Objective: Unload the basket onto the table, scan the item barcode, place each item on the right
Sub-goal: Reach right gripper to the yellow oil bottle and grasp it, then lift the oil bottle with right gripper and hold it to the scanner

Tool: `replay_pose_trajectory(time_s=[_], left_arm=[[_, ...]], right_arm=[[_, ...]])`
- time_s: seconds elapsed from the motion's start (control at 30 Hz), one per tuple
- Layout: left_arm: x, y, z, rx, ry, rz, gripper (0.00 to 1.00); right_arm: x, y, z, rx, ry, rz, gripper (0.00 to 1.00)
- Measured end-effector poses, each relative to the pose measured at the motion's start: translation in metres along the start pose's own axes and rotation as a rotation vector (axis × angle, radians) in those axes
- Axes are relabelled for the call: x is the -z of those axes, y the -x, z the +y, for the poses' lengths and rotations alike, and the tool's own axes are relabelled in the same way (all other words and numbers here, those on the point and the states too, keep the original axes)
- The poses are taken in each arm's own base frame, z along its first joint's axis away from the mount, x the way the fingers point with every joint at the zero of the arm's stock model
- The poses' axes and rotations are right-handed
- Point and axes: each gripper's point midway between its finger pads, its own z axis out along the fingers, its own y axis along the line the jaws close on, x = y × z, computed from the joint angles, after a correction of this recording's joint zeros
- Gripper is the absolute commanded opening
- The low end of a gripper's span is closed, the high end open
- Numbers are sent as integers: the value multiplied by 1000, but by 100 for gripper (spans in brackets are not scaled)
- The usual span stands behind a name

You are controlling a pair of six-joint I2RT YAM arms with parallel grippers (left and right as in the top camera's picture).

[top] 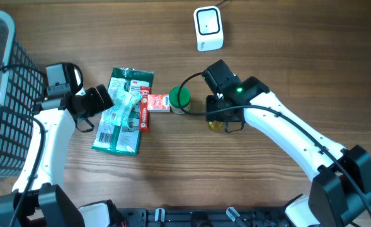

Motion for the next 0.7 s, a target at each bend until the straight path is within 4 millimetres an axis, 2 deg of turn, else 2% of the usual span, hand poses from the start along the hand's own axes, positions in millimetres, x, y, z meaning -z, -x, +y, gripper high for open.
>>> replay_pose_trajectory(time_s=[0.1, 0.17, 0.27, 0.4, 0.5, 0.53, 0.6, 0.7], left_arm=[[0, 0, 0, 0, 0, 0, 100], [0, 0, 0, 0, 0, 0, 100], [0, 0, 0, 0, 0, 0, 100], [0, 0, 0, 0, 0, 0, 100], [0, 0, 0, 0, 0, 0, 100], [0, 0, 0, 0, 0, 0, 100], [0, 0, 0, 0, 0, 0, 100], [0, 0, 0, 0, 0, 0, 100]], right_arm=[[2, -1, 4, 13, 40, 16, 48], [11, 3, 8, 15, 101, 26, 44], [47, 20, 10, 14, 257, -20, 40], [129, 32, -2, 21, 575, -130, 33], [182, 29, 0, 74, 829, -195, 27], [196, 26, 3, 102, 903, -205, 25], [218, 17, 14, 157, 1044, -200, 15], [237, 6, 24, 199, 1174, -173, 12]])
